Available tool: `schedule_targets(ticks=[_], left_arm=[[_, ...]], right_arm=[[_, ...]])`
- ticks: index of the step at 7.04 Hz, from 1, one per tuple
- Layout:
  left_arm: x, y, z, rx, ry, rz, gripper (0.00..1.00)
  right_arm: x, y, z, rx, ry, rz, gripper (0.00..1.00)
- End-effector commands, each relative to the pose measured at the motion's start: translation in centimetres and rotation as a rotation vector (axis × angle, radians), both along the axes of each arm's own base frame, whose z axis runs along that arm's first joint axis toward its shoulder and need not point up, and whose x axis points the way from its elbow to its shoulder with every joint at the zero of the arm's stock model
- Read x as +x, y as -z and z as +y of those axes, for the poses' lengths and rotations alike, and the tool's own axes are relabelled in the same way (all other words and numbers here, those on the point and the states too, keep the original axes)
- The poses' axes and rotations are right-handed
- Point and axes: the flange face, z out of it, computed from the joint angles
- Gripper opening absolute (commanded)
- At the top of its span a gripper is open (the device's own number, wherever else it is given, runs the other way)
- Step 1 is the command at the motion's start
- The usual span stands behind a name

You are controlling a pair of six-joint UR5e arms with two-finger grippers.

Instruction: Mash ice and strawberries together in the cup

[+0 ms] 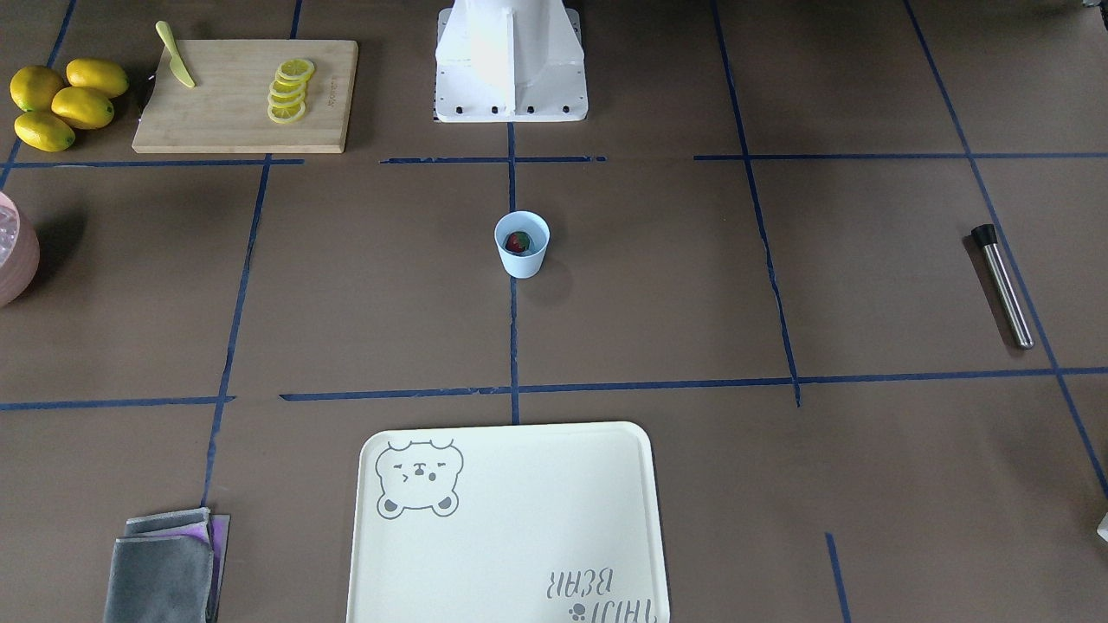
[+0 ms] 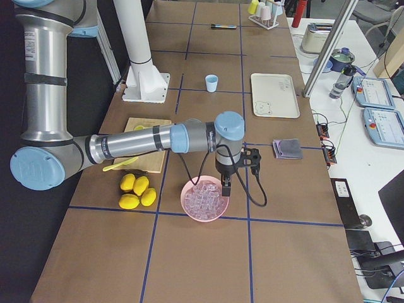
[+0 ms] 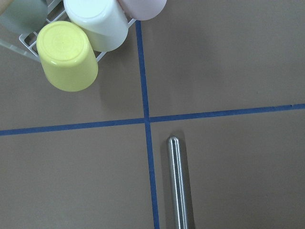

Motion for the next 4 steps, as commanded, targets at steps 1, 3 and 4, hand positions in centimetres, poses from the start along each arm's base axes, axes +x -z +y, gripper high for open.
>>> schedule_targets(ticks=[1, 3, 4], left_arm=[[0.0, 0.0, 0.3, -0.007, 0.005, 0.008, 1.00], [0.4, -0.8, 0.9, -0.032, 0.010, 0.066, 1.00], [1.1, -0.8, 1.3, -0.083, 0.044, 0.062, 1.00]], right_arm=[[4.7, -4.4, 1.0, 0.044, 0.043, -0.021, 1.00], [4.9, -3.5, 0.7, 0.056, 0.041, -0.019, 1.00], [4.9, -3.6, 0.7, 0.049, 0.041, -0.020, 1.00]])
